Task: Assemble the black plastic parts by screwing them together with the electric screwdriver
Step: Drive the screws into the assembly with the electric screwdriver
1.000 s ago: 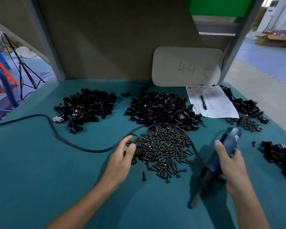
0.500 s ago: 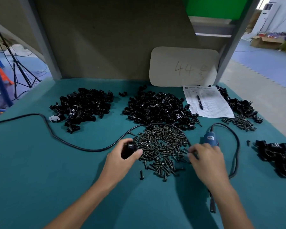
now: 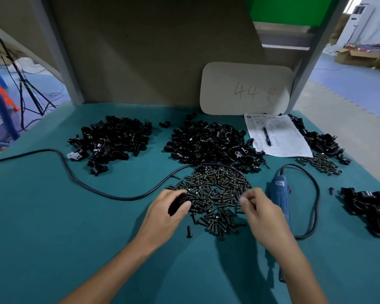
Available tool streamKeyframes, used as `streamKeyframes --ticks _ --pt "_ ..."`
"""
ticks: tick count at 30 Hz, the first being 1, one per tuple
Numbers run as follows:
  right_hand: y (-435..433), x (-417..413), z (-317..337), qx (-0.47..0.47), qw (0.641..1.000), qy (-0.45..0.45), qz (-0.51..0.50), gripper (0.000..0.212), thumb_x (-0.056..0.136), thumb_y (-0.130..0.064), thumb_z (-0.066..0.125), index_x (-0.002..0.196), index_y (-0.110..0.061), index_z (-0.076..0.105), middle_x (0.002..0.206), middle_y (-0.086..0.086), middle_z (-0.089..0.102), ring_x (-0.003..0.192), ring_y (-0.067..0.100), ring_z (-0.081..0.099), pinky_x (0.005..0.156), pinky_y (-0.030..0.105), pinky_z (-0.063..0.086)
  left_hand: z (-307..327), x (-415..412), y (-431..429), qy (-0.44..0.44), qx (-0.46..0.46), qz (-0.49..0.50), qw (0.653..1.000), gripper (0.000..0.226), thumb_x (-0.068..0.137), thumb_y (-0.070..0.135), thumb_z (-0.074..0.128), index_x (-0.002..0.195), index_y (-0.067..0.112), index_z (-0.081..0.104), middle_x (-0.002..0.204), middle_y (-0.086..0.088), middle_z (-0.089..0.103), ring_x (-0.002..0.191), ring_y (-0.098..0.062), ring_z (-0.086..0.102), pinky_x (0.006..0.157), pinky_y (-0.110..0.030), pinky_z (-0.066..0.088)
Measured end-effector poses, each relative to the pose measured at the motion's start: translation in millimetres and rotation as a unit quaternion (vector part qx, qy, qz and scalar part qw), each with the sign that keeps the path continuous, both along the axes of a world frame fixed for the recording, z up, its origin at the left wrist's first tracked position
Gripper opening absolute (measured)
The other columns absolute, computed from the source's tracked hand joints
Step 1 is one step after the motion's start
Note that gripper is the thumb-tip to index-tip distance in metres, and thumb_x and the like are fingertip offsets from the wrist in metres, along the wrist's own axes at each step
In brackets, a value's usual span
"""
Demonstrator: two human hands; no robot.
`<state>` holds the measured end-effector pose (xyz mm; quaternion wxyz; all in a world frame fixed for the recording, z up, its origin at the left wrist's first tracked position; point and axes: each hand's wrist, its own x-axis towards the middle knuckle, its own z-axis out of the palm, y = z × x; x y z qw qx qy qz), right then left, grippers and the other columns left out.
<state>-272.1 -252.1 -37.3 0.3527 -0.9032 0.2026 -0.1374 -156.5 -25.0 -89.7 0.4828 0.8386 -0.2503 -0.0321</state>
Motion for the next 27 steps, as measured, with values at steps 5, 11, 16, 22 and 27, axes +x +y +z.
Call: streamKeyframes --ticks 5,11,16,22,27 --pt "34 14 -11 0.249 0.965 -0.061 0.048 0.011 0.101 -0.031 0.063 0.097 -0.027 0.073 0.083 -0.012 0.071 0.076 0.006 0.066 0.072 0.03 0.056 3 -1 1 -0.027 0.012 -0.02 0.999 0.041 0.097 0.043 0.064 0.134 0.025 0.063 0.116 0.021 0.057 0.111 -0.001 0.056 0.089 -0.017 0.047" --pt "52 29 -17 0.354 0.928 -0.081 0.082 0.011 0.099 -0.015 0.066 0.104 -0.022 0.073 0.095 0.001 0.076 0.086 0.013 0.071 0.075 0.026 0.057 3 -2 1 -0.06 0.021 -0.028 0.998 0.04 0.097 0.036 0.066 0.134 0.021 0.064 0.12 0.018 0.059 0.117 -0.002 0.054 0.1 -0.024 0.045" --pt "57 40 -21 0.331 0.939 -0.07 0.061 0.008 0.098 -0.015 0.067 0.099 -0.02 0.073 0.091 -0.001 0.077 0.083 0.016 0.073 0.077 0.03 0.06 4 -3 1 -0.084 0.038 -0.044 0.995 0.04 0.098 0.038 0.064 0.135 0.022 0.063 0.124 0.017 0.06 0.12 -0.001 0.053 0.104 -0.026 0.043" --pt "56 43 -26 0.347 0.933 -0.061 0.068 0.011 0.098 -0.014 0.068 0.099 -0.02 0.076 0.091 0.002 0.077 0.084 0.018 0.073 0.077 0.031 0.061 5 -4 1 -0.096 0.044 -0.047 0.993 0.039 0.099 0.037 0.063 0.135 0.022 0.063 0.123 0.017 0.06 0.118 -0.001 0.053 0.102 -0.027 0.044" --pt "54 45 -25 0.3 0.947 -0.037 0.106 0.021 0.098 -0.016 0.067 0.102 -0.034 0.078 0.097 -0.01 0.078 0.083 0.012 0.073 0.075 0.025 0.059 6 -6 1 -0.111 0.053 -0.052 0.991 0.043 0.101 0.039 0.057 0.14 0.02 0.058 0.128 0.016 0.057 0.122 0.001 0.049 0.105 -0.024 0.041"
